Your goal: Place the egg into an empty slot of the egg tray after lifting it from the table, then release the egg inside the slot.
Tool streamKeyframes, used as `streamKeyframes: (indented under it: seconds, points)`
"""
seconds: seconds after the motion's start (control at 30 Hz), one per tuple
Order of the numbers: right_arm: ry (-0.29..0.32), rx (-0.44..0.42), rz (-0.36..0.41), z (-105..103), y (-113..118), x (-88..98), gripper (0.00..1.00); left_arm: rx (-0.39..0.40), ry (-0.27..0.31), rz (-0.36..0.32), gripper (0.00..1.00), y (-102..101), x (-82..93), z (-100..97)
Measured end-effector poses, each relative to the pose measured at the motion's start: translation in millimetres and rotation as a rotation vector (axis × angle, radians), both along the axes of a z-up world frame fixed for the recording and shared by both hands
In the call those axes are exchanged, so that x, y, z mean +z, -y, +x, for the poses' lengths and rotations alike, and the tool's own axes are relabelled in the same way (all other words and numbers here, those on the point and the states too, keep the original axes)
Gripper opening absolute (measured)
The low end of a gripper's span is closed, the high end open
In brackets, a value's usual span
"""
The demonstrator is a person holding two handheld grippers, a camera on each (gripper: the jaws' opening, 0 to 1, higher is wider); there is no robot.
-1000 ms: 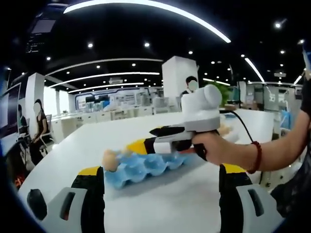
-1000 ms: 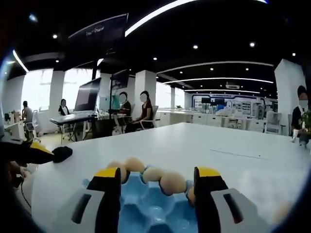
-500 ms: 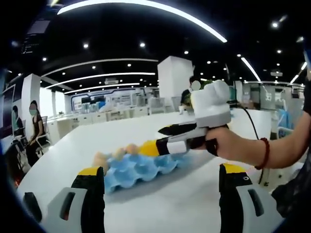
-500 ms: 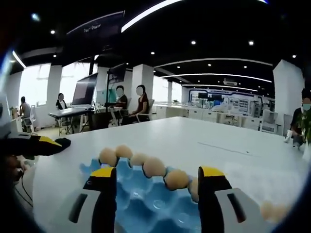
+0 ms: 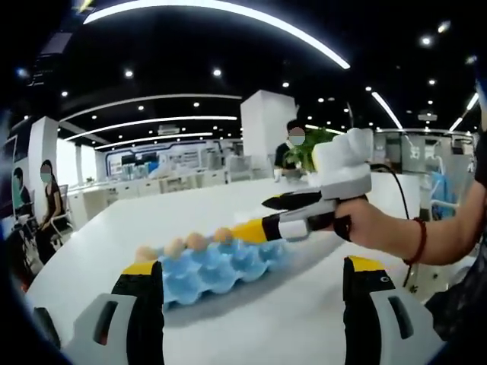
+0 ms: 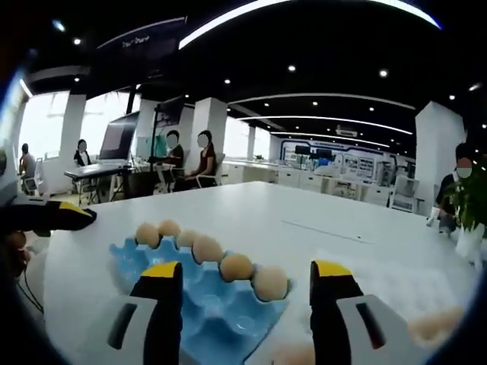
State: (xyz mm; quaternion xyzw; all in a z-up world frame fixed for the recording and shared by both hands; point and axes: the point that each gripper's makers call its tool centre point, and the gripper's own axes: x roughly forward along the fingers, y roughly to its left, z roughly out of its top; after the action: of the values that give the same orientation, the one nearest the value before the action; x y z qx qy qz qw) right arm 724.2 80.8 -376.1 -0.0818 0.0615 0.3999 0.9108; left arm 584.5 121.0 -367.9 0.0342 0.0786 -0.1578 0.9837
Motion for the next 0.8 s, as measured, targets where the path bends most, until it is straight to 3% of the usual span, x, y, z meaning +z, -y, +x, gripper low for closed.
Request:
streamKeyframes:
  seconds: [0.17,0.33,0.53,0.8]
  points:
    - [0.030,-0.049,0.024,2,17,6.9,0.67,-0.002,-0.005,0.005,1.00,3,-1.2,-0.6]
    - [0.020,-0.073,0.034,4,30,7.3,0.67,0.004,-0.006,0.005,1.00,2,-1.7,-1.4]
    - [0.051,-0.186,0.091,13,60,15.2,0.59,-0.002,0.005,-0.014,1.00,8,2.6,-2.6]
    - [0.022,-0.266,0.092,24,88,7.5,0.59,-0.013,-0.010,0.011,1.00,14,-1.1,1.3]
